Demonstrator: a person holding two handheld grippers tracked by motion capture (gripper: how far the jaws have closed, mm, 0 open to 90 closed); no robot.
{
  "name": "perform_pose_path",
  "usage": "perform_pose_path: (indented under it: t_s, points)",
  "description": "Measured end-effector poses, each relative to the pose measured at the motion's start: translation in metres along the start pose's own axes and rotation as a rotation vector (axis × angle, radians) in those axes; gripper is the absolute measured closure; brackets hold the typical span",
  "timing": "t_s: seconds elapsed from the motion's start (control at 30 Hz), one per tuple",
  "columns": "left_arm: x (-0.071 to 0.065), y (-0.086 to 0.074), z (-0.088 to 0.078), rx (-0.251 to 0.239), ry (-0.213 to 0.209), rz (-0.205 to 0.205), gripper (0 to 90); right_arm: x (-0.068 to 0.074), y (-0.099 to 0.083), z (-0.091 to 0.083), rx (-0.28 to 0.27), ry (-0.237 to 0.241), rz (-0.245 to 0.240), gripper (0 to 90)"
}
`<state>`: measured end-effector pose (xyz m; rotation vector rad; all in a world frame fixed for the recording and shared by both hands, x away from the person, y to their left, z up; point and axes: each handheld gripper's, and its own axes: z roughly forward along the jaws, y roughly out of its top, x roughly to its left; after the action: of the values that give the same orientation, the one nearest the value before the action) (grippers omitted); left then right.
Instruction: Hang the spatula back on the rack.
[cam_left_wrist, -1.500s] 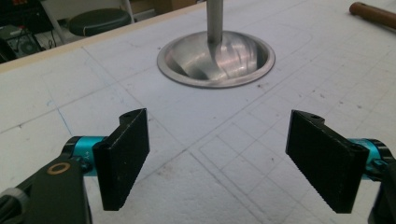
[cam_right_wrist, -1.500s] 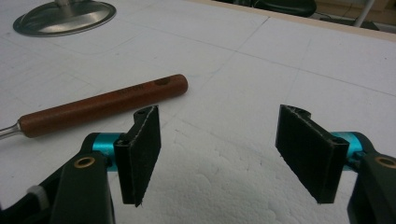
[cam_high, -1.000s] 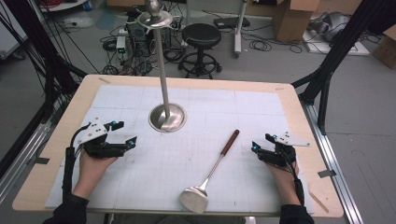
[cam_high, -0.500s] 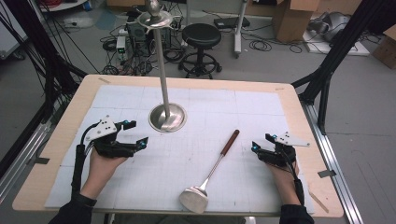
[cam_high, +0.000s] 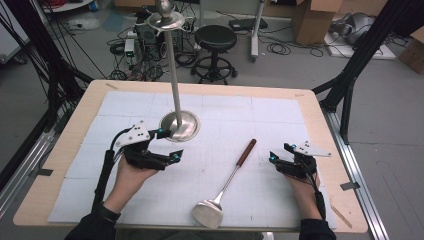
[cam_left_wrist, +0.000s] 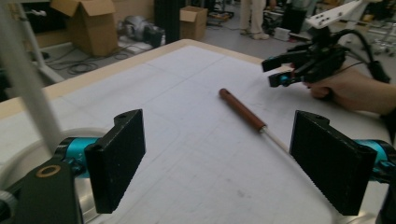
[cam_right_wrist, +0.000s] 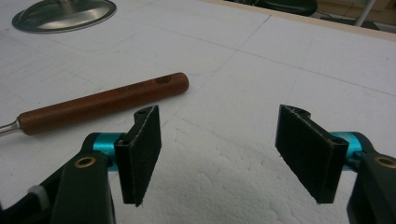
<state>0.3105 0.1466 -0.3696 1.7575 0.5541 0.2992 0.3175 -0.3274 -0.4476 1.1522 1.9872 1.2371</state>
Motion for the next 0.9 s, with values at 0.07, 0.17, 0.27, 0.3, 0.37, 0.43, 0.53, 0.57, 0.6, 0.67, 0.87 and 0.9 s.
perform_pose_path:
  t_s: [0.07, 0.17, 0.27, 0.3, 0.37, 0.43, 0.53, 0.57, 0.6, 0.67, 0.87, 0.9]
  points:
    - [-0.008, 0.006, 0.013, 0.021, -0.032, 0.008, 18.8, 0.0, 0.0, 0.0, 0.0, 0.0, 0.004, 30.8]
    - [-0.015, 0.01, 0.025, 0.032, -0.056, 0.0, 18.8, 0.0, 0.0, 0.0, -0.001, 0.001, 0.001, 30.8]
    - [-0.019, 0.012, 0.033, 0.047, -0.076, -0.006, 18.9, 0.0, 0.0, 0.0, 0.0, 0.002, 0.0, 30.8]
    - [-0.023, 0.013, 0.04, 0.065, -0.081, 0.003, 18.8, 0.0, 0.0, 0.0, 0.001, 0.0, -0.003, 30.7]
    - [-0.025, 0.014, 0.043, 0.064, -0.085, 0.001, 18.8, 0.0, 0.0, 0.0, -0.001, 0.0, -0.007, 30.7]
    - [-0.029, 0.014, 0.051, 0.074, -0.107, -0.004, 18.9, 0.0, 0.0, 0.0, 0.001, 0.002, -0.007, 30.7]
    - [-0.036, 0.013, 0.063, 0.102, -0.119, 0.008, 18.8, 0.0, 0.0, 0.0, 0.0, 0.003, -0.005, 30.7]
    - [-0.039, 0.011, 0.071, 0.117, -0.13, 0.013, 18.9, 0.001, 0.0, 0.0, 0.002, 0.004, -0.003, 30.7]
    - [-0.041, 0.01, 0.075, 0.127, -0.139, 0.013, 18.8, 0.0, 0.0, 0.0, 0.001, 0.002, -0.007, 30.7]
    - [-0.043, 0.01, 0.078, 0.137, -0.143, 0.017, 18.8, 0.001, 0.0, 0.0, 0.003, 0.003, -0.004, 30.7]
    - [-0.056, 0.003, 0.104, 0.214, -0.186, 0.035, 19.3, 0.0, 0.0, 0.0, 0.004, 0.006, -0.002, 30.8]
    - [-0.058, 0.002, 0.108, 0.225, -0.189, 0.035, 19.4, 0.001, 0.0, 0.0, 0.004, 0.006, -0.001, 30.8]
